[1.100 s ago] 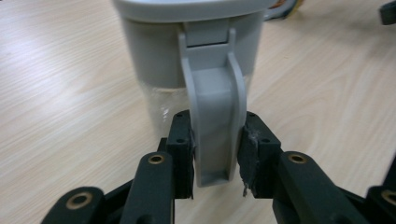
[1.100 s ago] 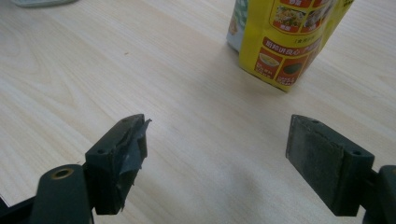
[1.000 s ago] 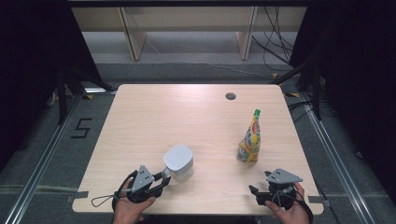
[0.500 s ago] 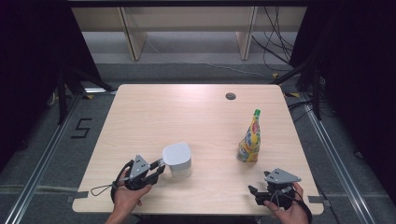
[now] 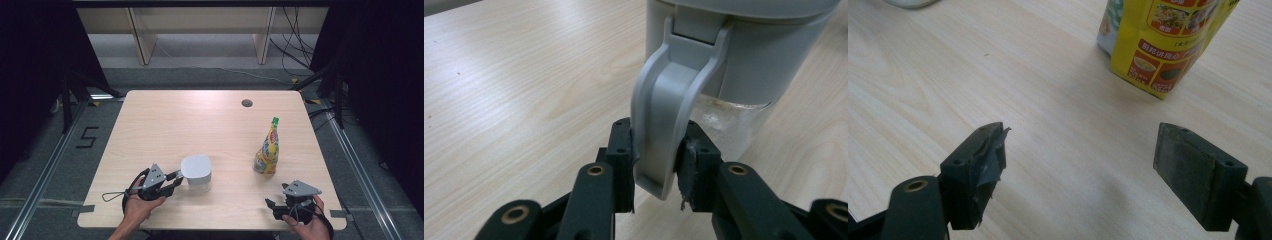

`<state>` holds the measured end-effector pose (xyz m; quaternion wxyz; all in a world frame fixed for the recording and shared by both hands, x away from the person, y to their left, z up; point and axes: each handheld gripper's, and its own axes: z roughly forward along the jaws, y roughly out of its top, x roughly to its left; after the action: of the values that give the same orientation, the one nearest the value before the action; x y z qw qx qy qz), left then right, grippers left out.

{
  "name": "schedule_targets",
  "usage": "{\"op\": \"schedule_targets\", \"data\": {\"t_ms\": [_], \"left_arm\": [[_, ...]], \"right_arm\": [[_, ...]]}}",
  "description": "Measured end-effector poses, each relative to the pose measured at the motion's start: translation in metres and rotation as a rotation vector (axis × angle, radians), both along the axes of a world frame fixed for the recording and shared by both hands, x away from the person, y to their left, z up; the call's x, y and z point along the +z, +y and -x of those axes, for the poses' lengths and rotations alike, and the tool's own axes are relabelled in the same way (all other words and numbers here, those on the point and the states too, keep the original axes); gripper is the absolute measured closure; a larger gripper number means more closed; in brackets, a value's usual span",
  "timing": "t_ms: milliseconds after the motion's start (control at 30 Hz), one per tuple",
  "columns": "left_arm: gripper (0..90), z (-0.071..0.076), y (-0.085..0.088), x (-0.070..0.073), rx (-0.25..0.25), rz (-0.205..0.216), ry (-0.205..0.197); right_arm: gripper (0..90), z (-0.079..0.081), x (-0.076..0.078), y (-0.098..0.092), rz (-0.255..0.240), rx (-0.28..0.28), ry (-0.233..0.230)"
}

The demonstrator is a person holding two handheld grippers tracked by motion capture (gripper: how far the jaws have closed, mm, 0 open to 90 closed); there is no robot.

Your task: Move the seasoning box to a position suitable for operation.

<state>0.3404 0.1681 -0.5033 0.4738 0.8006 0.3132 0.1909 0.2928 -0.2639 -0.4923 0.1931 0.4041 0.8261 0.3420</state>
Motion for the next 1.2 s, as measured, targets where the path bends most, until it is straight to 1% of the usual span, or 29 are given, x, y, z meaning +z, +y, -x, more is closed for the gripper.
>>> {"op": "schedule_targets", "data": {"t_ms": [33,67,100,133,167,200,267,300,333,367,400,433,467,500,533,567,600,667,733,767,800,867,900,967,1000,1067,1100,1133,1200], "left_arm": [[69.9,0.001,-0.001,0.0,-0.007,-0.001,0.007],[69.9,0.002,-0.004,0.0,-0.009,0.006,0.011],[69.9,0.003,-0.004,0.0,-0.015,-0.01,-0.006],[69.9,0.002,-0.004,0.001,-0.03,-0.015,-0.008],[69.9,0.002,-0.005,0.0,-0.024,-0.015,-0.01],[69.9,0.004,-0.005,0.0,-0.017,0.004,0.011],[69.9,0.004,-0.005,0.0,-0.019,0.0,0.008],[69.9,0.005,-0.006,0.0,-0.01,0.007,0.012],[69.8,0.006,-0.006,0.001,-0.025,-0.009,0.002],[69.7,0.006,-0.006,0.001,-0.025,-0.009,0.002],[69.7,0.007,-0.007,0.0,-0.029,0.007,0.019],[69.7,0.007,-0.009,0.0,-0.051,0.01,0.015],[69.7,0.009,-0.013,0.0,-0.062,0.006,0.01],[69.7,0.011,-0.017,0.0,-0.074,0.01,0.016],[69.7,0.016,-0.025,0.001,-0.112,0.002,0.01],[69.7,0.016,-0.025,0.001,-0.112,0.002,0.01],[69.7,0.017,-0.028,0.001,-0.134,-0.009,0.006],[69.8,0.024,-0.039,0.001,-0.16,-0.002,0.012],[69.8,0.025,-0.041,0.002,-0.163,-0.008,0.01],[69.9,0.024,-0.041,0.002,-0.171,-0.013,0.0],[69.8,0.025,-0.041,0.002,-0.16,-0.005,0.011],[69.8,0.025,-0.041,0.002,-0.16,0.0,0.011],[69.7,0.025,-0.041,0.002,-0.169,0.002,0.024],[69.5,0.026,-0.041,0.001,-0.166,0.003,0.022],[69.5,0.026,-0.041,0.002,-0.164,-0.006,0.015],[69.5,0.027,-0.042,0.001,-0.157,0.011,0.02],[69.5,0.027,-0.042,0.001,-0.158,0.0,0.016],[69.4,0.028,-0.041,0.002,-0.161,-0.01,0.012],[69.4,0.029,-0.041,0.002,-0.165,0.003,0.021]], "right_arm": [[22.1,-0.003,-0.001,-0.001,0.02,0.025,-0.052],[22.1,-0.003,-0.001,-0.001,0.02,0.025,-0.052],[22.1,-0.003,0.0,-0.001,0.012,0.023,-0.042],[22.1,-0.003,0.0,0.0,0.009,0.017,-0.037],[22.1,-0.004,-0.001,-0.001,0.024,0.032,-0.046],[22.1,-0.003,-0.001,0.0,0.019,0.029,-0.044],[22.1,-0.002,-0.001,0.001,0.004,0.011,-0.026],[22.1,-0.002,-0.001,0.001,0.004,0.011,-0.026],[22.2,-0.004,-0.001,0.0,0.017,0.029,-0.039],[22.2,-0.004,-0.001,0.0,0.017,0.029,-0.039],[22.4,-0.003,-0.001,0.001,0.016,0.026,-0.029],[22.5,-0.002,0.0,0.003,0.0,0.012,0.0],[22.5,-0.002,0.0,0.003,0.0,0.012,0.0],[22.5,-0.005,-0.001,0.001,0.018,0.039,-0.042],[22.5,-0.005,-0.001,0.001,0.028,0.048,-0.045],[22.5,-0.005,-0.001,0.001,0.028,0.047,-0.045],[22.5,-0.005,-0.001,0.001,0.022,0.043,-0.045],[22.5,-0.004,-0.001,0.001,0.018,0.037,-0.044],[22.5,-0.004,-0.001,0.001,0.018,0.037,-0.045],[22.5,-0.004,0.0,0.001,0.014,0.033,-0.034],[22.5,-0.004,0.0,0.001,0.015,0.033,-0.039],[22.5,-0.004,0.0,0.001,0.013,0.033,-0.04],[22.5,-0.004,0.0,0.001,0.014,0.033,-0.039],[22.5,-0.004,0.0,0.001,0.014,0.033,-0.038],[22.5,-0.004,-0.001,0.001,0.018,0.038,-0.044],[22.6,-0.004,-0.001,0.001,0.019,0.04,-0.045],[22.6,-0.004,-0.001,0.001,0.02,0.038,-0.045],[22.6,-0.005,-0.001,0.001,0.028,0.05,-0.048],[22.6,-0.005,-0.001,0.002,0.023,0.05,-0.047]]}}
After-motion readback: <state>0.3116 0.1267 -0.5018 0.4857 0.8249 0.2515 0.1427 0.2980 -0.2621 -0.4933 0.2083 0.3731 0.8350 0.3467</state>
